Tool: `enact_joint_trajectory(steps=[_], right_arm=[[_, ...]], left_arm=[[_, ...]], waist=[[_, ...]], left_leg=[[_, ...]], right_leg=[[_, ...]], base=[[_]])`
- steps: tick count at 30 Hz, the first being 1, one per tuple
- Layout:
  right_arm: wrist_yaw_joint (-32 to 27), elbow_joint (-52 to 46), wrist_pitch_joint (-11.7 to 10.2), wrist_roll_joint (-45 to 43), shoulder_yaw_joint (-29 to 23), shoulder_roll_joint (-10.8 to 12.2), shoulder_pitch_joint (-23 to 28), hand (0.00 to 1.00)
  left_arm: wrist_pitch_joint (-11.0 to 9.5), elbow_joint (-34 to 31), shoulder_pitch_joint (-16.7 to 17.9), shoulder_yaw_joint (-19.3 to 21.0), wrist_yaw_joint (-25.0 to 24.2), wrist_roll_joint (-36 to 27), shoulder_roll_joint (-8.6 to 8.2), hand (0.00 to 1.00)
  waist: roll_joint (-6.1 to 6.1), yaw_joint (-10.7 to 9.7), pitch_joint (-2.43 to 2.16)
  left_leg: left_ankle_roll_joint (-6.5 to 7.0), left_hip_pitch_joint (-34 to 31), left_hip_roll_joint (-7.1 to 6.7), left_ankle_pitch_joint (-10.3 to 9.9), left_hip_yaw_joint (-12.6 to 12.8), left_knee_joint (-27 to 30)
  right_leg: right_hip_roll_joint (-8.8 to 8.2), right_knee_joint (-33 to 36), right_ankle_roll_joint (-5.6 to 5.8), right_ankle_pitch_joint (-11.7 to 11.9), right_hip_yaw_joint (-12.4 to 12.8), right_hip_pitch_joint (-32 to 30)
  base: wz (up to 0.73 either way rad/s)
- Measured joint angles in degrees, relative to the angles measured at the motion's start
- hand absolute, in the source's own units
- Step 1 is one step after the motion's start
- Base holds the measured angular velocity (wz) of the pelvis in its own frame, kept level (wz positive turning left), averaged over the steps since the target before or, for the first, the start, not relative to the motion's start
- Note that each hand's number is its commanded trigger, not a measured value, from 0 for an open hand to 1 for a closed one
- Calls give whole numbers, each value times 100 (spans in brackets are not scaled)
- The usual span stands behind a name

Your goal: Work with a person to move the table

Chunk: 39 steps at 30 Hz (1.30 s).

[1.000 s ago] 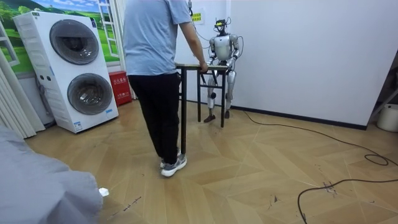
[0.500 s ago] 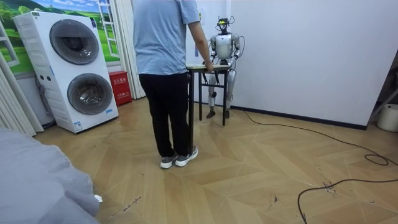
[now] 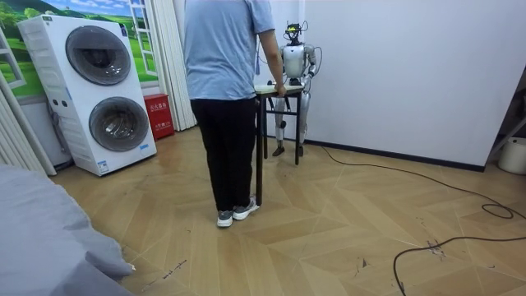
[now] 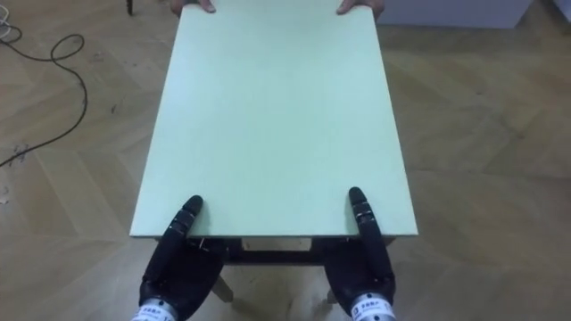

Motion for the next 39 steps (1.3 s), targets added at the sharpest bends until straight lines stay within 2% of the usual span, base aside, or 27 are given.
enact_joint_trajectory(steps=[6,10,11,15,17,21,23,24,25,27,28,34,39], right_arm=[[37,0,-112,41,86,-20,0,100],[51,0,-115,40,88,-66,0,100],[59,0,-113,39,87,-66,0,100],[86,0,-103,40,136,-71,-1,100],[86,0,-105,39,126,-128,-23,100],[85,0,-111,47,128,-197,-107,100],[87,0,-123,37,112,-203,-131,100],[91,-3,-132,33,99,-200,-153,100],[134,-9,-132,35,55,-197,-164,100],[193,-13,-131,43,-21,-154,-163,100],[198,-19,-125,36,-39,-142,-174,100],[31,-39,-83,54,-55,-149,-240,100],[14,-50,-48,-14,-52,-124,-261,100]], left_arm=[[-23,-5,-16,2,-1,33,31,100],[-18,-8,8,8,-10,100,5,100],[-18,-20,13,14,-10,100,7,100],[-16,-49,64,57,-11,96,19,100],[-16,-48,96,44,-11,96,-45,100],[-28,-45,78,39,-11,80,-142,100],[-35,-41,43,-1,-10,60,-158,100],[-45,-39,11,-8,-10,59,-156,100],[-47,-35,-51,4,-10,58,-160,100],[-45,-29,-132,-15,-10,117,-158,100],[-46,-30,-146,-13,-10,138,-161,100],[-57,-87,-113,-4,3,179,-187,100],[-54,-83,-112,52,13,185,-175,100]], waist=[[23,109,-1],[105,177,9],[133,239,8],[164,261,7],[170,349,8],[182,368,9],[214,213,15],[243,118,9],[274,33,9],[308,-69,6],[308,-5,6],[317,248,7],[312,219,12]], left_leg=[[-40,25,54,15,-38,-56],[-62,12,55,30,-242,-58],[-72,-13,47,41,-294,-56],[-84,-162,40,75,-493,27],[-99,-261,30,79,-596,126],[-106,-575,6,83,-618,358],[-107,-695,-15,132,-597,448],[-96,-766,-1,199,-452,442],[-59,-836,81,275,-23,408],[16,-867,209,399,631,312],[30,-855,183,464,597,255],[66,-871,67,533,371,218],[102,-1008,-105,552,50,270]], right_leg=[[74,-93,-9,6,53,71],[83,-98,-8,5,34,144],[81,-98,-8,5,3,145],[52,-98,-8,3,-216,158],[37,-96,-22,-9,-341,171],[-20,-93,-34,-101,-640,188],[-103,-90,-13,-217,-928,303],[-159,-91,-1,-261,-1133,351],[-224,-92,9,-292,-1400,390],[-323,-56,37,-347,-1742,423],[-359,-23,51,-365,-1796,408],[-422,107,67,-441,-1795,429],[-515,264,144,-584,-1835,465]], base=[[6],[24],[19],[33],[35],[61],[96],[118],[117],[98],[59],[23],[43]])
